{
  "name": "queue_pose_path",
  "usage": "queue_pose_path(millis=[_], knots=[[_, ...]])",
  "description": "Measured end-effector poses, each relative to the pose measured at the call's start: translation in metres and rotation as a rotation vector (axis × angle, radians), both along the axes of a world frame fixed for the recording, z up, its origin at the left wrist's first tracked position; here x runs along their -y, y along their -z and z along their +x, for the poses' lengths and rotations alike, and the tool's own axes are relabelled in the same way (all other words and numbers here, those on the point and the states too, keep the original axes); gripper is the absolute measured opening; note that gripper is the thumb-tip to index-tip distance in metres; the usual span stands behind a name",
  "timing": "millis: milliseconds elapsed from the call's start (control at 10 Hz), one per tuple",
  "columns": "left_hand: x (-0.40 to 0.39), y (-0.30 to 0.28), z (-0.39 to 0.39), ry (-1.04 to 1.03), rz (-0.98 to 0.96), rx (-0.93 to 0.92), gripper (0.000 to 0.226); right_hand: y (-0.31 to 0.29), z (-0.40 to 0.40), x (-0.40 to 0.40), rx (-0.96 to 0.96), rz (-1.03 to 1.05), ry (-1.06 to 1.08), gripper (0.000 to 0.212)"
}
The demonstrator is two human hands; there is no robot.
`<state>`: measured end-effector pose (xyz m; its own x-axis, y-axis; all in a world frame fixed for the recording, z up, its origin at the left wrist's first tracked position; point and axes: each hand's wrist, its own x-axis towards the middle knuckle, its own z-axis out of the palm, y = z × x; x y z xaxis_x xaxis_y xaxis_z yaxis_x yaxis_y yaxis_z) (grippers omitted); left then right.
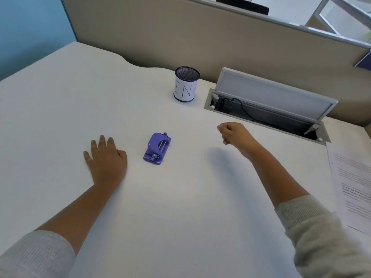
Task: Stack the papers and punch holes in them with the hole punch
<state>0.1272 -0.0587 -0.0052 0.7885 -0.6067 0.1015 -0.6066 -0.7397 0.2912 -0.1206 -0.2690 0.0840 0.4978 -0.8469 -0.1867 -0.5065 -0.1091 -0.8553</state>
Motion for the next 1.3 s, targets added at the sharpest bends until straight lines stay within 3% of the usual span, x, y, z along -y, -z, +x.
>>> queue_pose_path(millis=[200, 400, 500, 700, 900, 1300], knots=[[-0.001, 0.001, 0.001, -0.011, 0.02, 0.022, 0.052, -0.046, 0.071, 0.057, 0.05, -0.15, 0.046, 0.027], [0.003, 0.003, 0.003, -0.02, 0.036, 0.025, 0.052, -0.05, 0.139, 0.099, -0.074, -0.247, -0.061, 0.031], [0.003, 0.004, 0.003, -0.015, 0.057, 0.026, 0.057, -0.048, 0.164, 0.123, -0.107, -0.274, 0.005, 0.047], [0.005, 0.003, 0.005, -0.021, 0.077, 0.007, 0.059, -0.037, 0.19, 0.151, -0.24, -0.317, 0.091, 0.027], [0.004, 0.001, 0.004, -0.032, 0.091, -0.005, 0.059, -0.033, 0.187, 0.157, -0.26, -0.293, 0.135, 0.028], [0.004, -0.002, 0.001, -0.068, 0.031, 0.024, 0.057, -0.017, 0.122, 0.139, -0.003, -0.278, 0.309, 0.027]])
